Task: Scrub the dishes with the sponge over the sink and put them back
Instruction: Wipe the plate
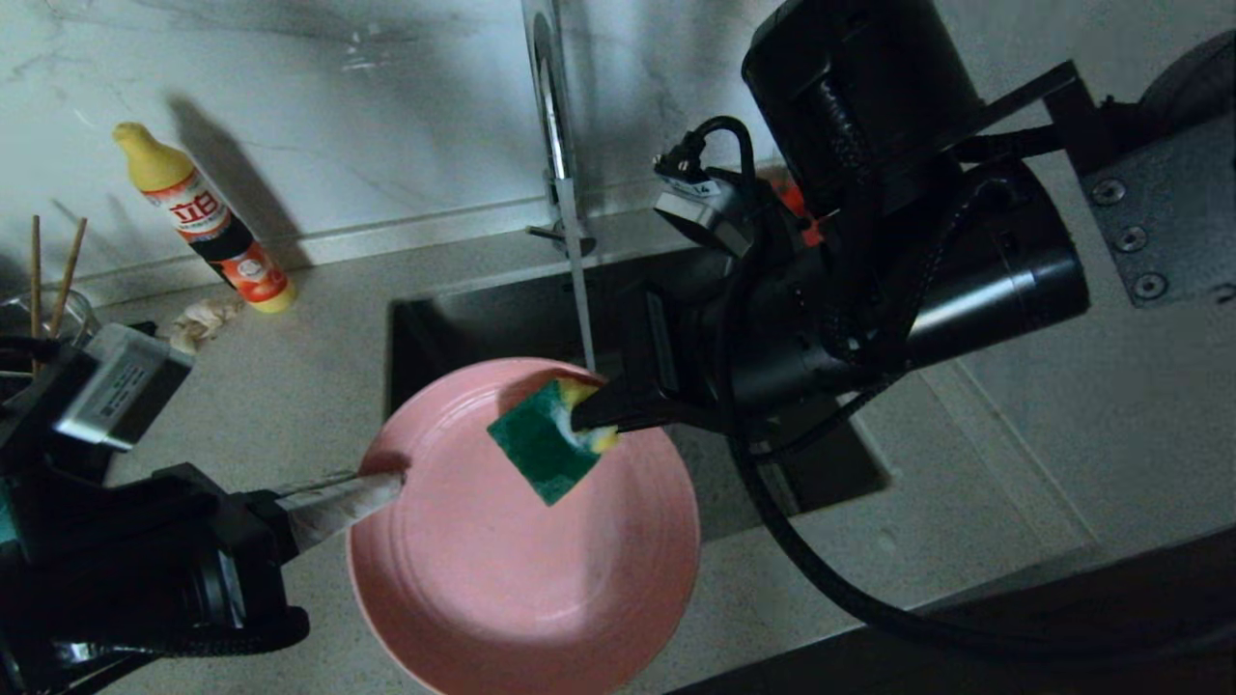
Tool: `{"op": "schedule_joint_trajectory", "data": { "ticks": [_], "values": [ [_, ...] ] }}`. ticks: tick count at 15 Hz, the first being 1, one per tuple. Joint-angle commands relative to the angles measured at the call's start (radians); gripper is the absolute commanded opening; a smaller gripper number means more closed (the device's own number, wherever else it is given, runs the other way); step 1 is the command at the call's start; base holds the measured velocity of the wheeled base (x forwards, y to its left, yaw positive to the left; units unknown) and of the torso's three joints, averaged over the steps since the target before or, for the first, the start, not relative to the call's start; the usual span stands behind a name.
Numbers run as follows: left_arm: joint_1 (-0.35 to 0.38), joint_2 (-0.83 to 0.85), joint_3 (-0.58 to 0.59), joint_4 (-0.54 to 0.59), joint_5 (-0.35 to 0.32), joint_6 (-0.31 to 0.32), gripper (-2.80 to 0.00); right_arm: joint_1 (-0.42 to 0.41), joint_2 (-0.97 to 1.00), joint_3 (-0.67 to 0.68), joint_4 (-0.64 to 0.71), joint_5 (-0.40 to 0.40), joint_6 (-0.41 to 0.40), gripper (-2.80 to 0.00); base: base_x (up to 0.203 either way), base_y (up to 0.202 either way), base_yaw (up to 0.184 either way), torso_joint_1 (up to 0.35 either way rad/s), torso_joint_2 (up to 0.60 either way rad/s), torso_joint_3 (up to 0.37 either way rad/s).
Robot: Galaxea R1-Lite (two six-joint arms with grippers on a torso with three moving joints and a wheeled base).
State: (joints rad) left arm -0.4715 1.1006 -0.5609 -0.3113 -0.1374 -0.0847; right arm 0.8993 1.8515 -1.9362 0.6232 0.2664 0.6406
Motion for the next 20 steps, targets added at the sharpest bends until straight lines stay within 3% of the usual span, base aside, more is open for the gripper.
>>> {"op": "schedule_joint_trajectory", "data": {
  "ticks": [1,9,20],
  "values": [
    [0.001,0.003,0.001,-0.002,-0.002,-0.001,-2.8,0.032,0.037,-0.001,-0.013,0.002,0.004,-2.8,0.0,0.0,0.0,0.0,0.0,0.0],
    [0.001,0.019,-0.003,-0.008,-0.001,-0.003,-2.8,0.147,0.087,0.0,-0.004,0.0,-0.01,-2.8,0.0,0.0,0.0,0.0,0.0,0.0],
    [0.007,0.01,-0.042,-0.008,0.012,-0.012,-2.8,0.111,0.016,0.018,0.154,-0.074,-0.002,-2.8,0.0,0.0,0.0,0.0,0.0,0.0]
  ]
}}
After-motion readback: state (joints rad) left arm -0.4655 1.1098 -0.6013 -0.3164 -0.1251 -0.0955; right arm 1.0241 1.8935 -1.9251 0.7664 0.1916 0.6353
